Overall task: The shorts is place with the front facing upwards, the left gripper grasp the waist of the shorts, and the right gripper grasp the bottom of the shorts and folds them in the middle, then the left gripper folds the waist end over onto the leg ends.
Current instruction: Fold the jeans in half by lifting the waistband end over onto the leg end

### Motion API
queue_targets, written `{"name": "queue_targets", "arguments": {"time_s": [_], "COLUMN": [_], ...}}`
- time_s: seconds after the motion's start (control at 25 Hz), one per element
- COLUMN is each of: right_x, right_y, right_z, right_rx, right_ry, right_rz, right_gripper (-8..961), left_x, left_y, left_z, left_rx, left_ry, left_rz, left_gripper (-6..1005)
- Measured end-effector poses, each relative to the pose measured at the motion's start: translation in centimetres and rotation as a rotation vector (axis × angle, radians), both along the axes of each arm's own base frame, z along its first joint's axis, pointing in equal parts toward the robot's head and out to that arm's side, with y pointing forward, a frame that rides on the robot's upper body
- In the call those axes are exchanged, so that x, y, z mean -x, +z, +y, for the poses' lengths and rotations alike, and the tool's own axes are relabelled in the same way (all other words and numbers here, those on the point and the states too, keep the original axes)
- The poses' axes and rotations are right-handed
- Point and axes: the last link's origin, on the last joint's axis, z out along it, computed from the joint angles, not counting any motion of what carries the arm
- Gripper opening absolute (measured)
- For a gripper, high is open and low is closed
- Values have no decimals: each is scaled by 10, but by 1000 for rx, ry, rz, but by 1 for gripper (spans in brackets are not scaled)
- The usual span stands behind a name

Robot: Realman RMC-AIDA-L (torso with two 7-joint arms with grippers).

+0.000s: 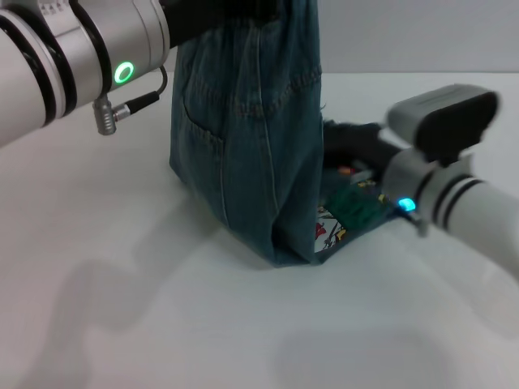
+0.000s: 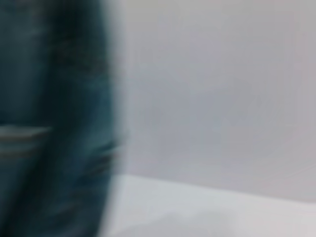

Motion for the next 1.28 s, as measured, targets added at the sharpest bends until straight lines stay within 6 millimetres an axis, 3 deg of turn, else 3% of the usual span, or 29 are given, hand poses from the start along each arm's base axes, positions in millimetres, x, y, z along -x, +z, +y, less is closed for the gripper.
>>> {"name": "queue_targets", "arguments": {"time_s": [0.24, 0.64, 0.88, 1.08, 1.28], "right_x": [-30, -74, -81, -79, -77], "right_y": [39, 97, 111, 113, 111], "right_z": [0, -36, -54, -58, -58], "right_rx": [-163, -384, -430, -436, -429], "right_ry": [-59, -145, -156, -156, -150], "right_rz": [-25, -25, -52, -47, -46], "right_gripper": [-1, 0, 0, 0, 0], "left_x": [2, 6, 6, 2, 3], "left_y": [-9, -30, -46, -71, -90], "left_z": [-1, -2, 0, 1, 3], "left_rx": [21, 42, 39, 52, 79], "left_ry": [4, 5, -7, -46, -50], "left_rz": [3, -21, -41, -30, -38], "left_gripper": [84, 83, 86, 96, 194]}}
